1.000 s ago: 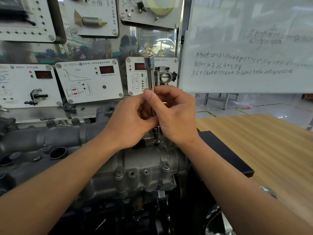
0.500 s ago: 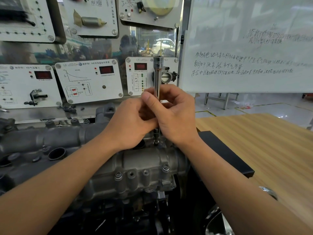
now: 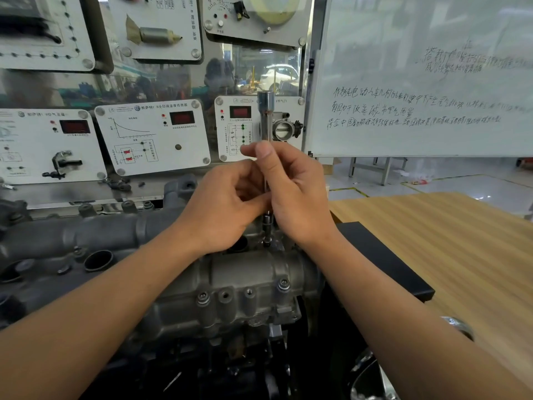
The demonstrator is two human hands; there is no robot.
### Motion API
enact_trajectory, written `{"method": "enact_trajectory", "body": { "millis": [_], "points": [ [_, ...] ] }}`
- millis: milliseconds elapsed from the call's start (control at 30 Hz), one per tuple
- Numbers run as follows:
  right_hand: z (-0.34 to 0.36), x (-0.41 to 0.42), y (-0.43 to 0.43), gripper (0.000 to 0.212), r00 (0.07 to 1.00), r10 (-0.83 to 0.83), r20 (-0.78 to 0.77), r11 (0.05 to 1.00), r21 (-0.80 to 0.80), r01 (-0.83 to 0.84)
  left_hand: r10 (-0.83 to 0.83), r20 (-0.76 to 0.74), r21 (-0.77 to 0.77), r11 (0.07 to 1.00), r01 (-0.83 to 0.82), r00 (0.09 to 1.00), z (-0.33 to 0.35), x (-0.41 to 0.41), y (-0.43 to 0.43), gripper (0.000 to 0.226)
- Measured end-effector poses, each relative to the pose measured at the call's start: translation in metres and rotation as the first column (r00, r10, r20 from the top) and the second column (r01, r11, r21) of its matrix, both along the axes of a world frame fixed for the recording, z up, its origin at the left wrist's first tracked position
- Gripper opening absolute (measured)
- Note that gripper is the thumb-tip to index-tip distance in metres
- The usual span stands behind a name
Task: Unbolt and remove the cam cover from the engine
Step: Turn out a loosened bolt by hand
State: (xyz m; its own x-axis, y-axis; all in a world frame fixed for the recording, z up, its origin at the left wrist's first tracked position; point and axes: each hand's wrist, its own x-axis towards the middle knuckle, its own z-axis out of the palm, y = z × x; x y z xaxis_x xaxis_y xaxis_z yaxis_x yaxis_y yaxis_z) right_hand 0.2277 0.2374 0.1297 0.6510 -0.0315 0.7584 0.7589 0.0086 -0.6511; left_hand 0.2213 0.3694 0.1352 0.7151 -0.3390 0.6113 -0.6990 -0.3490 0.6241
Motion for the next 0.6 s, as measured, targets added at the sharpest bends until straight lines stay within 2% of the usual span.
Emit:
{"method": "enact_trajectory", "body": {
  "millis": [67,167,333,433,500,600],
  "points": [
    [-0.0002,0.0005,-0.0014,0.012,0.998,-0.057,0.019,0.998,0.04,0.056,0.023,0.026,-0.003,1.0,-0.023,0.999,-0.0001,0.0006,-0.0032,0.026],
    [-0.0024,0.0026,-0.0039,0.011,0.994,-0.095,0.057,0.994,0.056,0.092,0.026,0.022,0.009,1.0,-0.027,0.999,-0.0002,0.0014,-0.0037,0.026],
    [-0.0018,0.0023,-0.0023,0.03,0.997,-0.067,0.039,0.997,-0.047,0.069,-0.154,-0.07,0.033,0.987,0.156,0.986,0.0004,-0.0014,0.0033,0.026],
    [-0.0018,0.0018,-0.0007,0.036,1.0,-0.01,-0.012,0.999,-0.036,0.009,-0.129,-0.068,0.018,0.991,0.131,0.989,0.0011,-0.0023,0.0047,0.022],
    [-0.0012,0.0006,-0.0003,0.028,1.0,-0.02,0.006,0.999,-0.034,0.02,-0.064,-0.02,0.0,0.998,0.064,0.998,0.0013,-0.0014,0.0032,0.017],
    [-0.0013,-0.001,-0.0016,0.01,0.997,-0.068,0.021,0.997,0.021,0.068,-0.005,0.005,-0.052,0.999,0.005,1.0,0.0008,0.0011,-0.0021,0.024]
  ]
}}
